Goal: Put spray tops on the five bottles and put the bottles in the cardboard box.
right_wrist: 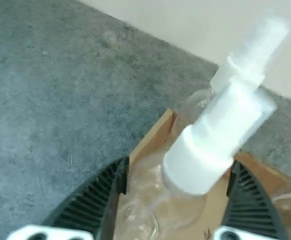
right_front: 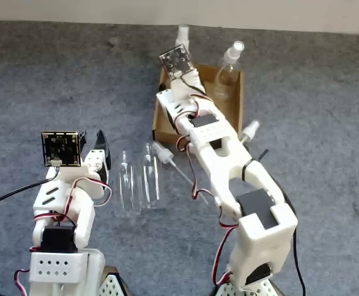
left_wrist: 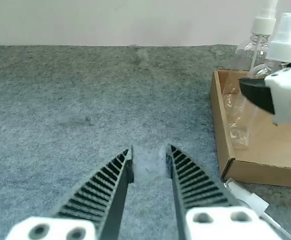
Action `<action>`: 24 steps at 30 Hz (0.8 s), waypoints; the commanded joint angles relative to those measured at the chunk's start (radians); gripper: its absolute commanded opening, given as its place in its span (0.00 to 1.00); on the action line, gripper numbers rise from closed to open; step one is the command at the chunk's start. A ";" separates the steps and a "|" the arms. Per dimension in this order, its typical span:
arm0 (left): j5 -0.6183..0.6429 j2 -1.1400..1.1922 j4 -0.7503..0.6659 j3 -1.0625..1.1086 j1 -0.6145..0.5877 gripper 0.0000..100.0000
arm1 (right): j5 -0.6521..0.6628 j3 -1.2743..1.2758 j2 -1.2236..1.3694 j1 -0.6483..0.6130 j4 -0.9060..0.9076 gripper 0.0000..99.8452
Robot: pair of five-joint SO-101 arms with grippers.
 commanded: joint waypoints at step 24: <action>0.003 -0.001 -0.023 -0.004 0.018 0.07 | 0.009 -0.058 -0.584 -0.010 0.478 0.26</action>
